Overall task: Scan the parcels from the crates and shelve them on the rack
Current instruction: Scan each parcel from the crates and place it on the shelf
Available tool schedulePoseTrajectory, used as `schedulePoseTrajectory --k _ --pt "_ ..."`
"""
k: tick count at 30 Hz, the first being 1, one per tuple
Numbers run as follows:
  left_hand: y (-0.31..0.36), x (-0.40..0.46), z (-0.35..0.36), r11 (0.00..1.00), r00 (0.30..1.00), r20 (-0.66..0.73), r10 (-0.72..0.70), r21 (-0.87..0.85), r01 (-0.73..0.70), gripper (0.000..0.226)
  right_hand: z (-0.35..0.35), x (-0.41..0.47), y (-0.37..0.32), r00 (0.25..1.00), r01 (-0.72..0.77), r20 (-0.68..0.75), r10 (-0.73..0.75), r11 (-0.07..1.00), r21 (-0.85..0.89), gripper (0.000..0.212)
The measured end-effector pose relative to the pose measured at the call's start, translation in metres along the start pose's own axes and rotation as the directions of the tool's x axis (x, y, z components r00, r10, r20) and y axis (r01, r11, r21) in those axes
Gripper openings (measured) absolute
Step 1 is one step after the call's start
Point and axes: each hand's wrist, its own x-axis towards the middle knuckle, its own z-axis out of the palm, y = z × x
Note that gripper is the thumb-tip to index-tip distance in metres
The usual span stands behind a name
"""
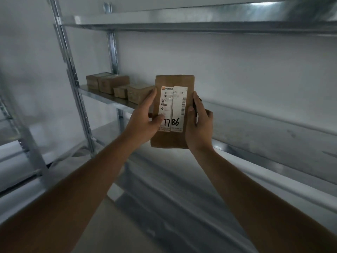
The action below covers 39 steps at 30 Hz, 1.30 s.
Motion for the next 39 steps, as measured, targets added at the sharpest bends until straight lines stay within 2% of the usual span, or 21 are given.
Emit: schedulePoseTrajectory --k 10,15,20,24,31,37,39 --pt "-0.099 0.12 -0.048 0.998 0.994 0.104 -0.009 -0.058 0.015 0.086 0.115 0.086 0.007 0.998 -0.066 -0.006 0.066 0.996 -0.057 0.05" --pt "-0.138 0.181 -0.038 0.995 0.985 0.161 -0.056 -0.076 0.069 0.082 0.152 0.136 0.031 0.992 -0.129 -0.012 0.129 0.991 -0.026 0.047" --pt "-0.158 0.228 -0.025 1.0 0.968 0.25 -0.01 -0.026 0.017 0.074 0.174 0.176 0.053 0.972 -0.234 -0.024 0.234 0.972 0.017 0.046" --pt "-0.171 0.262 -0.016 0.999 0.944 0.328 -0.034 0.017 0.03 0.074 0.188 0.196 0.059 0.942 -0.332 -0.026 0.333 0.942 0.044 0.045" --pt "-0.188 0.315 -0.01 0.992 0.851 0.517 -0.093 0.121 0.034 0.069 0.211 0.222 0.064 0.866 -0.492 -0.081 0.493 0.87 0.031 0.04" --pt "-0.202 0.347 -0.004 0.983 0.744 0.654 -0.141 0.183 0.024 0.058 0.227 0.235 0.062 0.81 -0.584 -0.122 0.574 0.809 -0.064 0.025" --pt "-0.204 0.352 -0.002 0.98 0.715 0.683 -0.15 0.199 0.015 0.051 0.227 0.239 0.062 0.787 -0.615 -0.135 0.602 0.783 -0.094 0.028"
